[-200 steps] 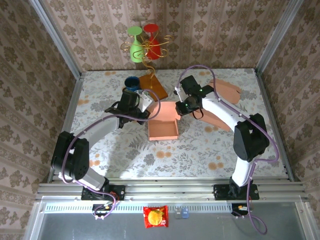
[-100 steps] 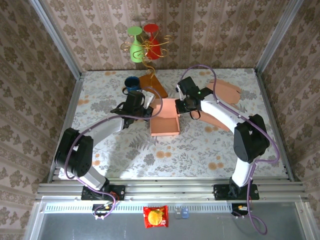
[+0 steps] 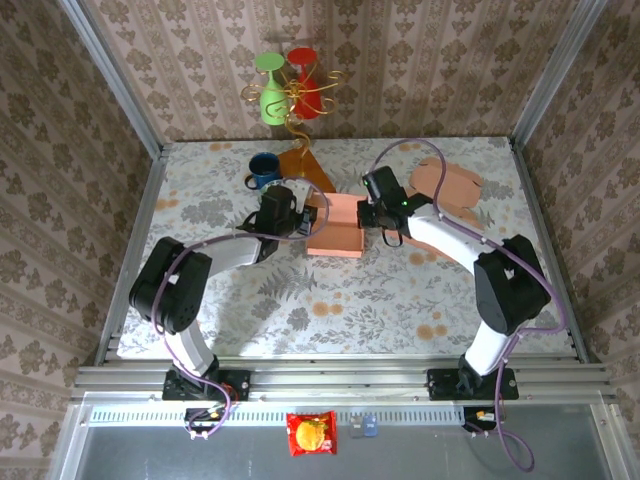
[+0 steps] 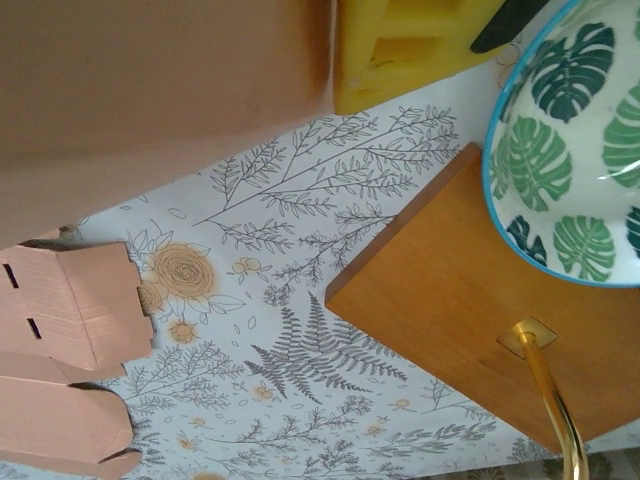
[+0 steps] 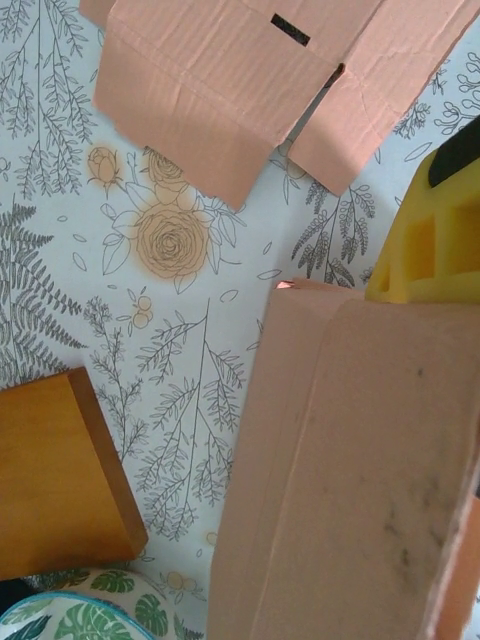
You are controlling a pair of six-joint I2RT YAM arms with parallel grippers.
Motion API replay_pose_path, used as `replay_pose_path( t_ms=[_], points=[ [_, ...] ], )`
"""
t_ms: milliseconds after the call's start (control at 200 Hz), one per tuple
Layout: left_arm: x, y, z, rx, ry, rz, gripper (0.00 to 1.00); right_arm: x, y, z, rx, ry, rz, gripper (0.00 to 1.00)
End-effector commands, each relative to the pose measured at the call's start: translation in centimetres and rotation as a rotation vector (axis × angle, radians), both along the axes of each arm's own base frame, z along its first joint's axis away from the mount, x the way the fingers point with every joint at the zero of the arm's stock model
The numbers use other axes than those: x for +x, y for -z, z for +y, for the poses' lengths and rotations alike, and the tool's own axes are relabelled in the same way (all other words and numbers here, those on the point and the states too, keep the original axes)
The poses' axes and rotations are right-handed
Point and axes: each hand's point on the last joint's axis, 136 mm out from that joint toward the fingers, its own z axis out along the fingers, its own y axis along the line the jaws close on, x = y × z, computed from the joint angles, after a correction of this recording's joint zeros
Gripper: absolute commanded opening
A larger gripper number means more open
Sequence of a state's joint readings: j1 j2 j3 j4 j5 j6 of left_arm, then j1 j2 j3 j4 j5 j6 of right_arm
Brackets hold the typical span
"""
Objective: Fold the paper box
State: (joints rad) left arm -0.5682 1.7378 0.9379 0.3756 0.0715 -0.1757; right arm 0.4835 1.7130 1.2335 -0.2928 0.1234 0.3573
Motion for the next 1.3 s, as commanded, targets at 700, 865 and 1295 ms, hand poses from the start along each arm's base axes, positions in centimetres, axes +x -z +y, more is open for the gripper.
replay_pose_path(
  t_ms=[700,865,1295],
  points=[
    [-4.5,-0.7,-0.1,-0.310,-0.067,0.141,0.52,-1.8,-1.5,0.5,-0.118,-0.008,-0.231,0.00],
    [-6.9,-1.1,0.2,-0.391,-0.072,0.263,0.65,-2.1,-0.9,0.1,-0.139,-0.011,-0.228,0.00],
    [-10.6,-5.9,4.1,-0.513,-0.197,0.347,0.62,-2.2,-0.6,0.3,-0.140,-0.033,-0.227,0.00]
  ],
)
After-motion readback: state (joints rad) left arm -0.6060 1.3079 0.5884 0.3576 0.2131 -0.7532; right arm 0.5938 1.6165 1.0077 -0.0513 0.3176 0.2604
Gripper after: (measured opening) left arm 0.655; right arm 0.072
